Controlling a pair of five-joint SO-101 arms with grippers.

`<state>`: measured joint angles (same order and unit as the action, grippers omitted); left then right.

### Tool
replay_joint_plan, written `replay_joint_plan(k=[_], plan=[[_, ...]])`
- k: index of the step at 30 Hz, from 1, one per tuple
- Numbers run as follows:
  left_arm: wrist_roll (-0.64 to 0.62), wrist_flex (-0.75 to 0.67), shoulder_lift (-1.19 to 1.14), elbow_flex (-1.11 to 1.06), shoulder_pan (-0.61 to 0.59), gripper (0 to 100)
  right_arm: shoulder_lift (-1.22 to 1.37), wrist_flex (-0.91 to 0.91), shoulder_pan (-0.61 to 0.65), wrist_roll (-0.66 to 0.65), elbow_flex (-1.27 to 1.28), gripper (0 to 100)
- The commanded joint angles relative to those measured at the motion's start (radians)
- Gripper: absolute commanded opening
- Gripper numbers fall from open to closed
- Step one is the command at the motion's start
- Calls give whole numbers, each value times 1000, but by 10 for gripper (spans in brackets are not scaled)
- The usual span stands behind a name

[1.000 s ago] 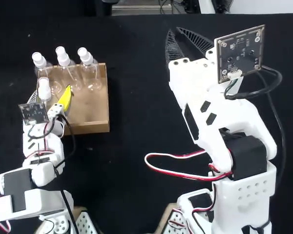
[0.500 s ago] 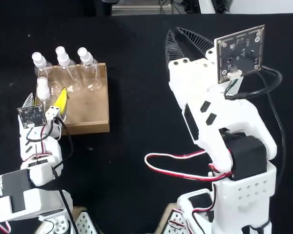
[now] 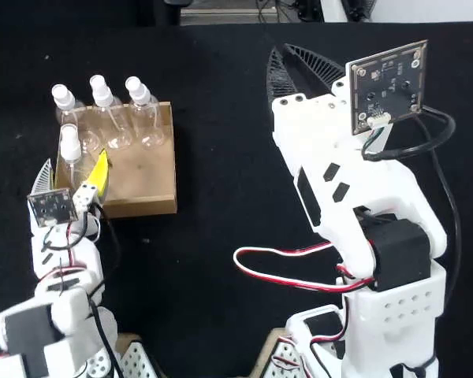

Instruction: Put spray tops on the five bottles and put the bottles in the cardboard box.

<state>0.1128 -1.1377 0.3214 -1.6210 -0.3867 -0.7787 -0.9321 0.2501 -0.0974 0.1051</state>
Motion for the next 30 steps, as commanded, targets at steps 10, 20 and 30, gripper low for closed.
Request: replay_joint_plan(k=[10, 20, 30], plan=[[20, 218, 296, -61, -77, 340, 2, 32, -11, 2, -56, 11], [-25, 721, 743, -64, -70, 340, 2, 34, -11, 2, -56, 11], [-28, 1481, 1404, -64, -59, 337, 2, 34, -11, 2, -54, 11]])
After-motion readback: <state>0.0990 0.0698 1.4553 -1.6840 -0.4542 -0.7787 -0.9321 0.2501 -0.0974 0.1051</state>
